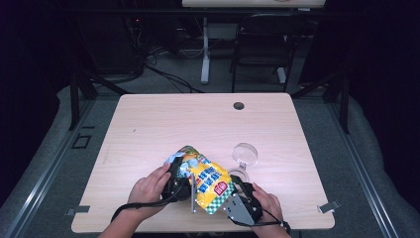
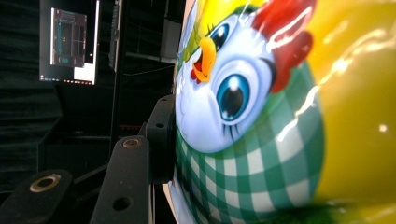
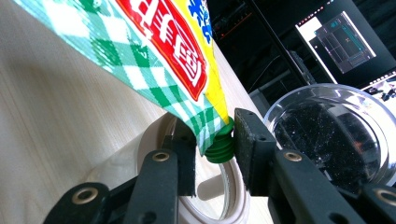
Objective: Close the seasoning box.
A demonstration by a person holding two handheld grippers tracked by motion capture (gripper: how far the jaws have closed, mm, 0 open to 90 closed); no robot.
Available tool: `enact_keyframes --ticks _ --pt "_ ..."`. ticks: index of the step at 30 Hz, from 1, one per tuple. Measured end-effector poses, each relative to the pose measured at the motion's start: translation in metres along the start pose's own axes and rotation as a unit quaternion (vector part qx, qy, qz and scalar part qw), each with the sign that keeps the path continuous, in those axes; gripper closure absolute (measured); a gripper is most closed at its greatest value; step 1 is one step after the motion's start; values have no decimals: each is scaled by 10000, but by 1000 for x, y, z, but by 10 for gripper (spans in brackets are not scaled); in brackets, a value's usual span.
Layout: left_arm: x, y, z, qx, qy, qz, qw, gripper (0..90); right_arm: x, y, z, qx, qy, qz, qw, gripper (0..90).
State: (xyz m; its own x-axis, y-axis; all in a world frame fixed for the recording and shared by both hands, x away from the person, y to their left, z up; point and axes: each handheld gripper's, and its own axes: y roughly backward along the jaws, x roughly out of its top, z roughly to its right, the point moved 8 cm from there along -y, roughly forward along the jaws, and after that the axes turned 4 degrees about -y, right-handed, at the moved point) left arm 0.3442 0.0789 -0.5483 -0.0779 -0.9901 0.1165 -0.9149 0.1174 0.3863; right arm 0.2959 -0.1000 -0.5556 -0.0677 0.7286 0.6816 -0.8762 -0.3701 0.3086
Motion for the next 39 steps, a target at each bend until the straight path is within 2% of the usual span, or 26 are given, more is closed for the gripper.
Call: enact_keyframes --ticks 4,31,39 --pt "0 0 0 -4 -16 -18 10000 569 -1 0 1 7 15 -61 10000 704" --pt "3 2 -6 148 -189 -40 9997 569 -1 0 2 23 -121 8 9999 704" --pt "3 3 -8 116 -245 -80 9996 569 -1 0 3 14 -158 26 9999 704"
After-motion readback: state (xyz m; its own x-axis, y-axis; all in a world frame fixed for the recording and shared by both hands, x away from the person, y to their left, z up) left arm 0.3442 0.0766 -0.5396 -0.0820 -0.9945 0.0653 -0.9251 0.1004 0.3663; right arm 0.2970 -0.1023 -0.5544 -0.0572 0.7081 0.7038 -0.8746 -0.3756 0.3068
